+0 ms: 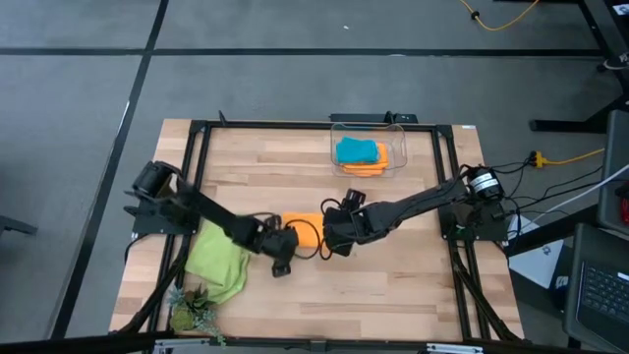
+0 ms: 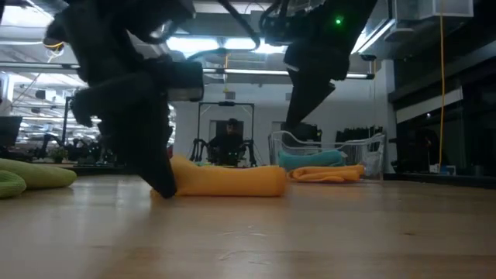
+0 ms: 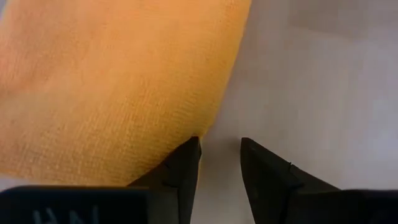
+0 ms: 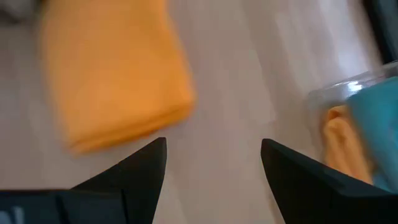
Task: Fold microfiber towels
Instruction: Stack the folded orange microfiber towel on top of the blue microfiber towel in the transparent bin
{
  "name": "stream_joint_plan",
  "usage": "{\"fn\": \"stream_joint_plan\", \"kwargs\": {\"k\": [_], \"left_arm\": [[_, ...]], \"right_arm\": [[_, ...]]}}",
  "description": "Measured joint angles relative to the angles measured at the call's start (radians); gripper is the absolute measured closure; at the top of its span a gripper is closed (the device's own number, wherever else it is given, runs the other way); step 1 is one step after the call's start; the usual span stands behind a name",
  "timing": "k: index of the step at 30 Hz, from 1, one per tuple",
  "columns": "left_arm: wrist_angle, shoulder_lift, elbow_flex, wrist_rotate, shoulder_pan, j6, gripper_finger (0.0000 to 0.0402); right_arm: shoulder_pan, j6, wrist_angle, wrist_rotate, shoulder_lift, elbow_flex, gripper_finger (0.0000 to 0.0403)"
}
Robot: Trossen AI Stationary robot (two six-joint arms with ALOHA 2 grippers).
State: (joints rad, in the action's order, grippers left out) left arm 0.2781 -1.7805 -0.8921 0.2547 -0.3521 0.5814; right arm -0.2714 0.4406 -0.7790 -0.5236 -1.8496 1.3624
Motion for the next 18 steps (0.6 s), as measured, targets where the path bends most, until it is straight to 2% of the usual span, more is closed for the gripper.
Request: {"fn": "stream_joint_plan", "kwargs": {"k": [6,12,16,18], "left_arm": [[0.189,0.076,0.006,-0.013,0.079,-0.04,0.0286],[0.379,0.174,0.008,-0.027,0.101,-0.011,0.0286],[0.522,0.224,0.008,0.085,0.105,0.021,0.0286],[0.522,0.244,0.008,0.108,0.115,0.035,0.0286]], "right_arm": [[-0.008,-0.032,-0.016,0.104,0.0,0.0,0.0139],[-0.009,-0.059,-0.017,0.103,0.0,0.0,0.0139],[-0.008,-0.1,0.011,0.1,0.0,0.0,0.0139],[-0.007,-0.115,0.038,0.094,0.0,0.0,0.0139]]}}
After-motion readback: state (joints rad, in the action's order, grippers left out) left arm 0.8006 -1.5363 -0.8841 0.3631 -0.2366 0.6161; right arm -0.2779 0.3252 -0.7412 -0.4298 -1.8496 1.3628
